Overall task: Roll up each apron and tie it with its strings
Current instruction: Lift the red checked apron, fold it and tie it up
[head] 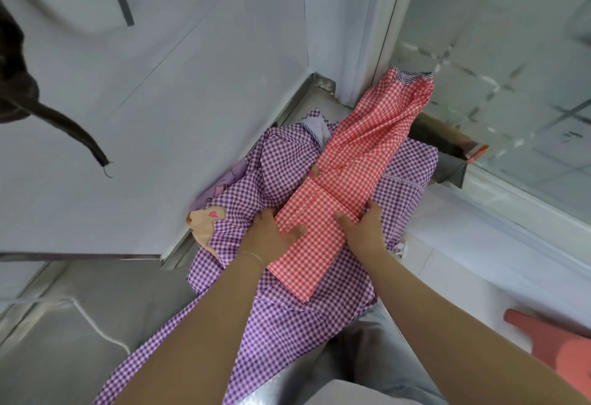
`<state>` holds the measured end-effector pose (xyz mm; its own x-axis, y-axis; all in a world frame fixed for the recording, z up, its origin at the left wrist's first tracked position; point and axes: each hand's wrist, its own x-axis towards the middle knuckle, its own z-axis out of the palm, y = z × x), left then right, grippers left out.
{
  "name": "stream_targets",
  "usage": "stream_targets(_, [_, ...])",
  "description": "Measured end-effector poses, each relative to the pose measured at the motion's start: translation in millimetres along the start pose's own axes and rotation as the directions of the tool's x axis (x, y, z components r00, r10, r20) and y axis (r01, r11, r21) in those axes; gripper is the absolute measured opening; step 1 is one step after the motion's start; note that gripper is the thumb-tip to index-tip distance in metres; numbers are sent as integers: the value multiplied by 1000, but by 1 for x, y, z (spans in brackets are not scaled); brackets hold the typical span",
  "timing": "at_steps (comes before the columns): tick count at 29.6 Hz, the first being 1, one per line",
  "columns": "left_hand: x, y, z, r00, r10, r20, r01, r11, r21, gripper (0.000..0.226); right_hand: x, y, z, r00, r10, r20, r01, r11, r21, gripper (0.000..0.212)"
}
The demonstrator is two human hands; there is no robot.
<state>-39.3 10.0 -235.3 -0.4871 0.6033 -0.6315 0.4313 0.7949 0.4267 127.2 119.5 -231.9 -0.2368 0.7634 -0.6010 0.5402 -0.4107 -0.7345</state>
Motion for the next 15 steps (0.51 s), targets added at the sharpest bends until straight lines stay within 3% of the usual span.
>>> stream_targets(2, [-5, 10, -9, 984, 46, 174, -33, 997, -73, 99, -1, -3, -4, 1000, -19, -12, 19, 1000, 7, 77])
stream_targets(4, [-16, 16, -12, 941, 155, 301, -104, 978, -180, 77, 0, -7, -9, 996, -72, -59, 69, 996, -61, 72])
stream_targets(6, [-30, 16, -2, 942, 176, 286, -96, 957, -274, 63, -1, -8, -11, 991, -112, -68, 100, 982, -163, 69])
stream_targets(7, [-37, 14, 7, 978, 115, 173, -74, 971, -225, 64, -2, -8, -11, 993, -112, -41, 101, 972, -214, 67])
stream_targets(8, [-42, 9, 17, 997, 63, -50, -67, 995, -68, 67, -3, -6, -8, 995, -96, -9, 91, 962, -259, 65])
stream_targets(9, [-45, 7, 29, 953, 125, -275, -96, 988, 117, 67, -2, -3, -7, 997, -72, 19, 74, 953, -292, 63])
stream_targets(10, [-48, 7, 39, 879, 274, -390, -175, 947, 269, 65, -2, -1, -5, 998, -46, 38, 55, 948, -312, 60])
stream_targets(11, [-48, 8, 49, 804, 447, -392, -291, 871, 397, 62, 0, 1, -4, 999, -26, 43, 39, 945, -325, 59])
stream_targets(13, [-45, 13, 67, 714, 667, -215, -456, 675, 580, 59, 2, 1, -6, 999, -40, -7, 35, 935, -352, 58])
stream_targets(15, [-34, 13, 76, 726, 679, -106, -478, 610, 632, 60, 11, -6, -12, 965, -232, -122, 160, 890, -428, 56])
